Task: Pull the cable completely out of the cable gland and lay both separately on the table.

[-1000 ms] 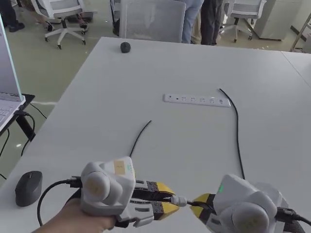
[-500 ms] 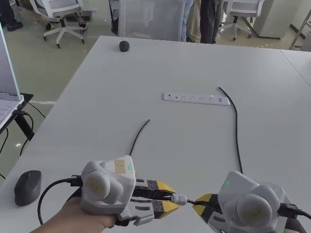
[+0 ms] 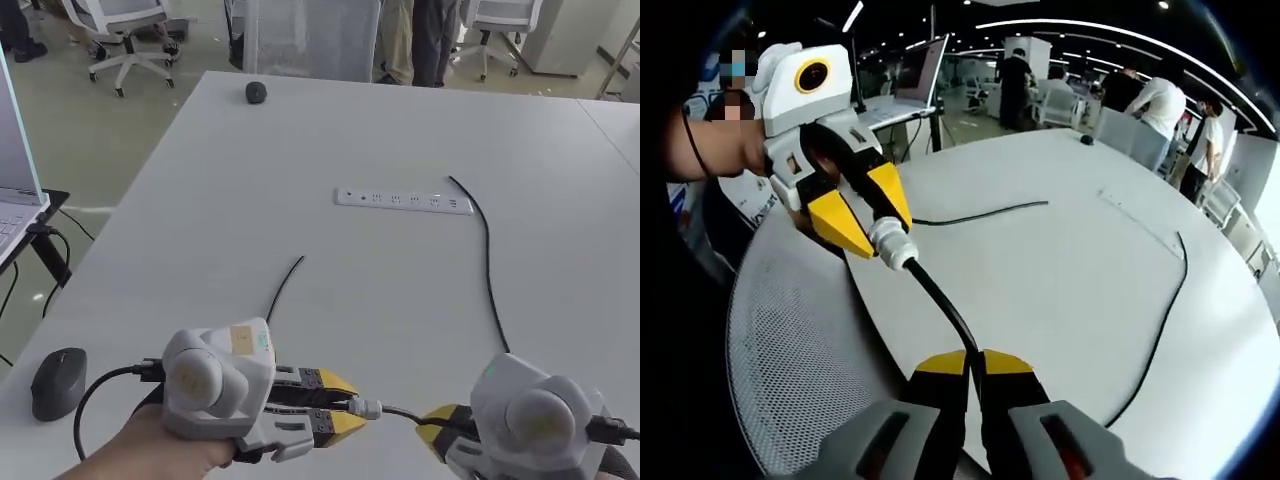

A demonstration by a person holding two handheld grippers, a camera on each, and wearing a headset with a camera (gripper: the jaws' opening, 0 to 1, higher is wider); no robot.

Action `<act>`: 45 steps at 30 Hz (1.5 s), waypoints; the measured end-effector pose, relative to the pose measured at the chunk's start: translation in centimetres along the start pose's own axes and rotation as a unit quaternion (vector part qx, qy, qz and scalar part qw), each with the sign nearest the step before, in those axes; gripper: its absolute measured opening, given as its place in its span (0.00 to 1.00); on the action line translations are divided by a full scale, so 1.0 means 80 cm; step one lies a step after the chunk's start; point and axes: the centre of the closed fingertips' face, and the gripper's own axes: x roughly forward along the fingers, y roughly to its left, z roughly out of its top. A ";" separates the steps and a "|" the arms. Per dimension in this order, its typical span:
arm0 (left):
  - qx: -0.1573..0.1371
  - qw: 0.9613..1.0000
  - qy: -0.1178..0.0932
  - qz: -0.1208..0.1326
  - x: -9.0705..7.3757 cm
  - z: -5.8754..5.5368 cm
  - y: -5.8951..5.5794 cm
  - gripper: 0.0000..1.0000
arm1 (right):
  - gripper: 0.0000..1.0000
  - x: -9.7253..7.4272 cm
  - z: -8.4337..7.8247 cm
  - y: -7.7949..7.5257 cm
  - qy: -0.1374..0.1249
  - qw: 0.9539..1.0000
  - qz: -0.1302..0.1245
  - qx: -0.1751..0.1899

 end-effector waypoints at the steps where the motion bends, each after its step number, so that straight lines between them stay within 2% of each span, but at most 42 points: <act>1: 0.000 1.000 0.000 0.000 0.000 0.000 0.000 0.15 | 0.00 0.000 -0.002 -0.001 0.001 1.000 0.000 0.003; 6: 0.000 1.000 0.001 -0.002 0.000 0.000 -0.001 0.15 | 0.00 0.000 -0.023 -0.010 0.010 0.998 -0.001 0.062; 11: -0.001 1.000 0.002 -0.003 0.002 -0.001 -0.002 0.15 | 0.00 0.004 -0.040 -0.019 0.022 0.996 -0.012 0.090; 15: 0.000 1.000 0.002 -0.004 0.003 -0.001 -0.002 0.15 | 0.00 0.007 -0.052 -0.020 0.036 0.992 -0.008 0.118; 19: -0.001 1.000 0.003 -0.003 0.003 -0.001 -0.001 0.15 | 0.00 0.007 -0.052 -0.019 0.032 0.992 -0.005 0.123; 23: -0.003 1.000 0.002 -0.001 0.002 -0.001 0.001 0.15 | 0.00 0.004 -0.047 -0.019 0.016 0.991 -0.002 0.134; 25: -0.003 1.000 0.003 0.000 0.001 -0.002 0.002 0.15 | 0.00 0.002 -0.044 -0.018 0.013 0.994 -0.003 0.110; 26: -0.004 1.000 0.003 0.000 0.001 -0.002 0.002 0.15 | 0.01 0.002 -0.044 -0.017 0.016 0.994 -0.004 0.109; 28: -0.004 1.000 0.003 0.000 0.000 -0.001 0.003 0.15 | 0.01 0.002 -0.043 -0.014 0.018 0.997 0.001 0.075; 30: -0.004 1.000 0.004 0.001 0.000 -0.002 0.004 0.15 | 0.04 -0.001 -0.038 -0.012 0.012 0.997 -0.002 0.071; 34: -0.004 1.000 0.006 0.001 0.000 -0.004 0.003 0.15 | 0.23 -0.011 -0.012 -0.009 -0.014 0.998 -0.006 0.053; 35: -0.004 1.000 0.006 0.001 0.000 -0.004 0.003 0.15 | 0.25 -0.012 0.003 -0.005 -0.031 0.999 -0.002 0.029; 37: -0.004 1.000 0.006 0.002 0.000 -0.004 0.003 0.15 | 0.23 -0.015 0.015 0.005 -0.026 1.000 0.005 0.003; 42: -0.006 1.000 0.009 0.002 0.000 -0.005 0.002 0.15 | 0.20 -0.015 0.050 0.027 -0.042 0.998 0.020 -0.042; 45: -0.009 1.000 0.010 0.002 0.000 -0.005 0.002 0.15 | 0.19 -0.012 0.058 0.035 -0.038 0.997 0.026 -0.059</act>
